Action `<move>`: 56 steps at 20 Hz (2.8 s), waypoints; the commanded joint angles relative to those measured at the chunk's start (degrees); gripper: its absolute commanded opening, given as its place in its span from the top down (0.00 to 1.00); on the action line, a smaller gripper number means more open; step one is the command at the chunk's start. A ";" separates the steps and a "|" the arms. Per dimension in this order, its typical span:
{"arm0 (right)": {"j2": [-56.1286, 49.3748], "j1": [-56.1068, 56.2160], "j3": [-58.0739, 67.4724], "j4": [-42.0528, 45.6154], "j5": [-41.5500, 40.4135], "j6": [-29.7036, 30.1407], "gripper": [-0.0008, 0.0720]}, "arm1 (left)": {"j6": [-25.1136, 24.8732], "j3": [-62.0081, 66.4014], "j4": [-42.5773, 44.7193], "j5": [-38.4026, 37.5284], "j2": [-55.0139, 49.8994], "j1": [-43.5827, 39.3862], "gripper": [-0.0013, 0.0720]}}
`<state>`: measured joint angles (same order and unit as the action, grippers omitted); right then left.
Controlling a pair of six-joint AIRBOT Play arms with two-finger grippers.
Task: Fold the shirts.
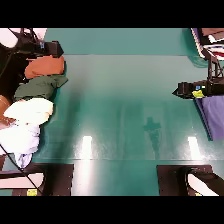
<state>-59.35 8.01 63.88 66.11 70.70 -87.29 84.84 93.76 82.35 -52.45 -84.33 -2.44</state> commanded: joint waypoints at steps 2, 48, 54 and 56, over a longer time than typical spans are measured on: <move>-0.02 0.02 0.07 -0.11 0.28 -0.02 0.96 | 3.61 -0.02 8.28 7.32 -9.84 4.04 0.23; 0.68 0.00 31.43 -0.13 5.38 5.99 0.96 | 1.77 5.60 0.98 -13.16 1.92 -38.42 0.38; 0.42 0.02 31.39 -0.13 5.29 5.97 0.96 | 5.38 0.35 -2.58 -13.53 -0.55 -15.34 0.38; -0.04 0.02 31.39 -0.13 5.42 5.97 0.96 | 5.18 -3.87 -7.76 -12.79 -3.39 -9.16 0.38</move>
<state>-58.98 8.01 95.24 66.00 75.94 -81.30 89.19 94.24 80.68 -65.98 -84.99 -20.47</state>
